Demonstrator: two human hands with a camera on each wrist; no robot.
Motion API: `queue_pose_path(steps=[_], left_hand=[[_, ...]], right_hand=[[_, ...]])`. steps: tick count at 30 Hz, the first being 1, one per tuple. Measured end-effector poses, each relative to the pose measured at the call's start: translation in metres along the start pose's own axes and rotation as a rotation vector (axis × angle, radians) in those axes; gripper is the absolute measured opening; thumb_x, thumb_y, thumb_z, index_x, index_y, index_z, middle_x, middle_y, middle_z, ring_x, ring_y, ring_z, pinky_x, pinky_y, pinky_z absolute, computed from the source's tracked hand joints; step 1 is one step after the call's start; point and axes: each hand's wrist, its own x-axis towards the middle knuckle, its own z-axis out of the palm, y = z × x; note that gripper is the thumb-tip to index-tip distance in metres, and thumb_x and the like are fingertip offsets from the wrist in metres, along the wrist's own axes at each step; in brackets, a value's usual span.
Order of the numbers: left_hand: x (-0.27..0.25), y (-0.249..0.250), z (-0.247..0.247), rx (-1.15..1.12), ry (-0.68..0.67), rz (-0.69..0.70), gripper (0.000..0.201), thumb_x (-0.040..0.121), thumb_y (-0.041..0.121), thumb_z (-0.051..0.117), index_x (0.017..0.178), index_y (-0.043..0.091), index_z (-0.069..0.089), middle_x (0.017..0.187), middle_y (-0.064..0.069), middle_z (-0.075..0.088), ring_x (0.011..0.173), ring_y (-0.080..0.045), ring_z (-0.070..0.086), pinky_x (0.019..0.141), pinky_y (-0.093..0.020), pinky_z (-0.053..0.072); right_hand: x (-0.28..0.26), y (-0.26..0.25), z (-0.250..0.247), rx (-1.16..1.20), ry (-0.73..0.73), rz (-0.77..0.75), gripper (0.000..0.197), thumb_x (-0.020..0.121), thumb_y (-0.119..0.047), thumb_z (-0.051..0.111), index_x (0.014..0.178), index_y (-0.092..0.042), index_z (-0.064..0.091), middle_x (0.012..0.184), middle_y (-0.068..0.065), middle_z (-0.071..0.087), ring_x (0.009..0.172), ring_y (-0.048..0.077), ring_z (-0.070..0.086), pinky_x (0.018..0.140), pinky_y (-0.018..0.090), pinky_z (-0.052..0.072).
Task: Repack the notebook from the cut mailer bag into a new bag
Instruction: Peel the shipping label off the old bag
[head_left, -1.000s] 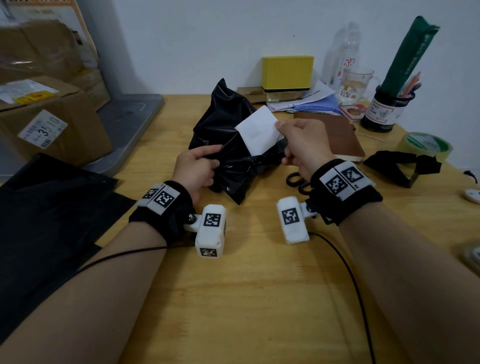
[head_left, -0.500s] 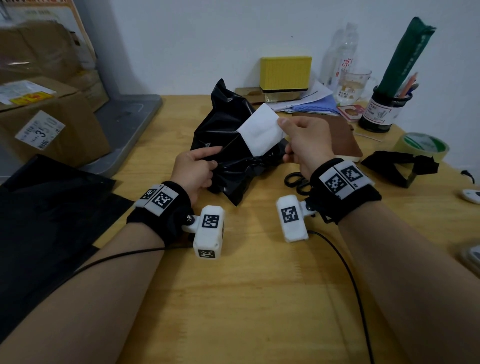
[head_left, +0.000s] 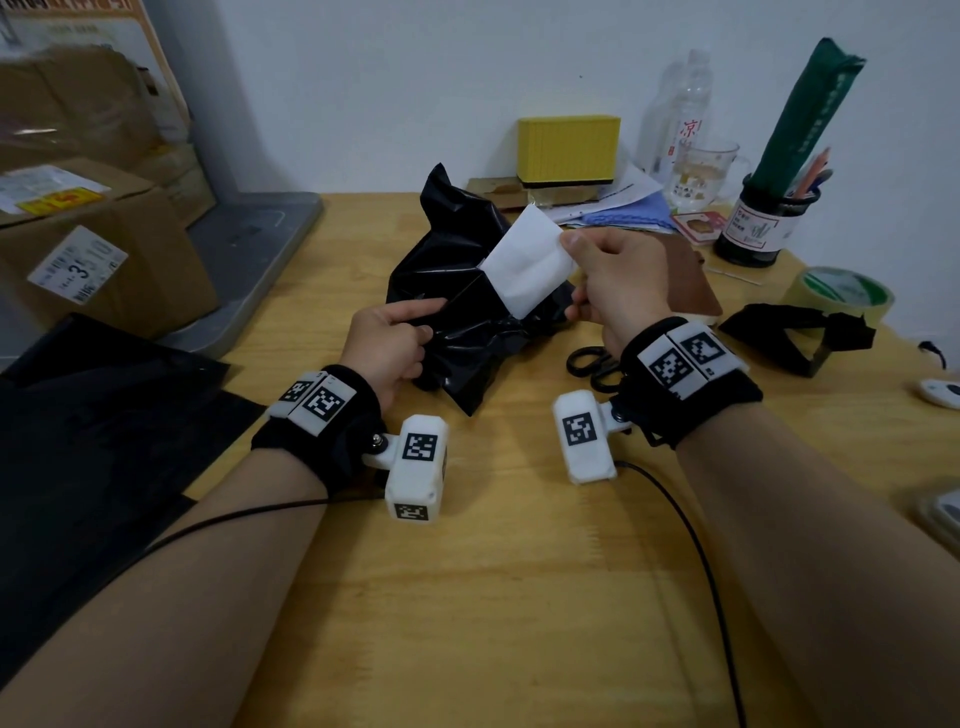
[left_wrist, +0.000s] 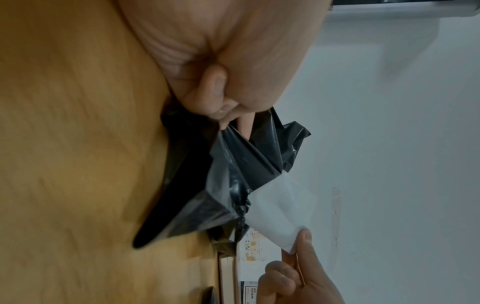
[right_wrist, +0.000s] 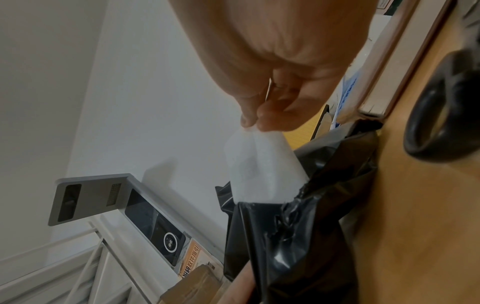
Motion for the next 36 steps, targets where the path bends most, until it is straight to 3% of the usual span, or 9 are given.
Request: queue_pose_path(steps=[13,19,24,28,36], left_hand=[[-0.001,0.001,0.001,0.019,-0.001,0.000,0.045,0.095,-0.010,0.044,0.108,0.023,0.072,0.065,-0.001,0.047,0.044,-0.008,0.031,0.037,-0.018,0.027],[-0.001,0.001,0.001,0.021,0.003,0.003,0.047,0.095,-0.012,0.043,0.116,0.020,0.071,0.066,0.000,0.049,0.042,-0.006,0.032,0.036,-0.018,0.027],[0.001,0.000,-0.001,0.032,0.017,0.003,0.051,0.093,-0.014,0.041,0.119,0.020,0.070,0.074,-0.004,0.051,0.042,-0.007,0.033,0.036,-0.019,0.028],[0.001,0.001,-0.001,0.030,0.019,-0.001,0.053,0.093,-0.015,0.040,0.122,0.019,0.069,0.073,-0.004,0.050,0.042,-0.007,0.032,0.035,-0.018,0.027],[0.000,0.002,-0.001,0.017,0.007,-0.012,0.055,0.093,-0.015,0.039,0.126,0.020,0.066,0.069,-0.002,0.048,0.039,-0.006,0.031,0.034,-0.018,0.026]], right_hand=[[0.004,0.000,-0.003,0.020,0.020,-0.009,0.013,0.097,-0.022,0.067,0.086,-0.017,0.071,0.069,0.006,0.057,0.041,0.010,0.049,0.043,0.026,0.049],[0.005,-0.002,-0.004,0.038,0.037,0.006,0.012,0.098,-0.022,0.066,0.088,-0.017,0.070,0.074,0.006,0.060,0.044,0.012,0.052,0.044,0.026,0.050],[0.011,-0.003,-0.008,0.065,0.098,0.025,0.013,0.100,-0.023,0.063,0.102,-0.013,0.070,0.070,0.006,0.057,0.041,0.012,0.050,0.044,0.026,0.050],[0.011,-0.001,-0.007,0.095,0.116,0.046,0.011,0.101,-0.025,0.061,0.095,-0.020,0.068,0.068,0.003,0.054,0.038,0.009,0.048,0.045,0.026,0.051],[0.014,-0.004,-0.014,0.153,0.142,0.044,0.019,0.102,-0.022,0.059,0.108,-0.008,0.069,0.064,0.008,0.052,0.040,0.014,0.048,0.046,0.029,0.053]])
